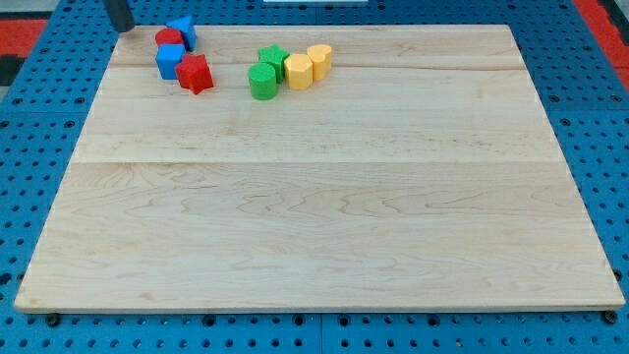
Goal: Push the blue triangle into the red circle and blue cube
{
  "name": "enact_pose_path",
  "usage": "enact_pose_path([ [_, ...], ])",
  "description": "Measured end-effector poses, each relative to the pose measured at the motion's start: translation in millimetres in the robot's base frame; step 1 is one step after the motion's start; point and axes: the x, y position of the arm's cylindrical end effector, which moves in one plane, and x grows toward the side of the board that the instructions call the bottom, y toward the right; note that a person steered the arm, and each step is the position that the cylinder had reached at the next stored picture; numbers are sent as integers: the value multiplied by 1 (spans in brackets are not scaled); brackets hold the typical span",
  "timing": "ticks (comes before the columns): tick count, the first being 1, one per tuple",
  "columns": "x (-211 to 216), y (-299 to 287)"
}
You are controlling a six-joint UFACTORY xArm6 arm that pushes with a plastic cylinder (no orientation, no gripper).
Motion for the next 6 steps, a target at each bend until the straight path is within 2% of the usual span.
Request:
enact_pose_path([
  [6,11,117],
])
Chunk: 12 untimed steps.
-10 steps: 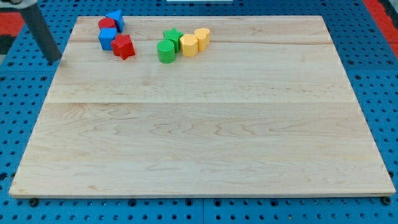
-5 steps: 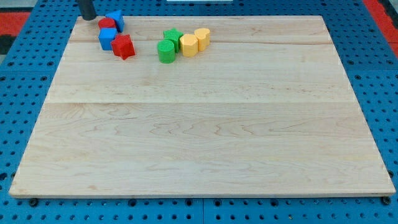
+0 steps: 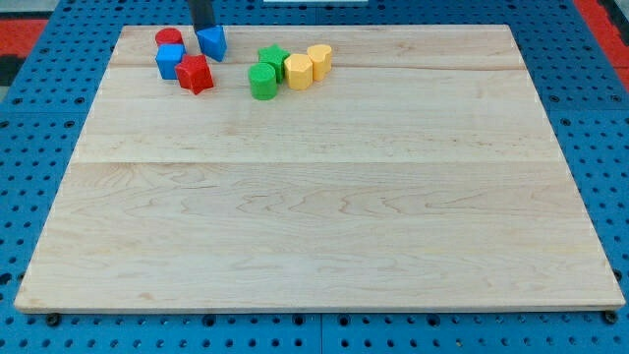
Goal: Push the blue triangle into the red circle and blue cube
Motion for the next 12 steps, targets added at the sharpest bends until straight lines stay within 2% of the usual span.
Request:
enact_pose_path([
  [1,-11,23],
  [3,-4,80],
  [7,27,-10],
  [8,22,-7],
  [9,14,22],
  [10,31,46],
  [11,25,78],
  [12,25,78],
])
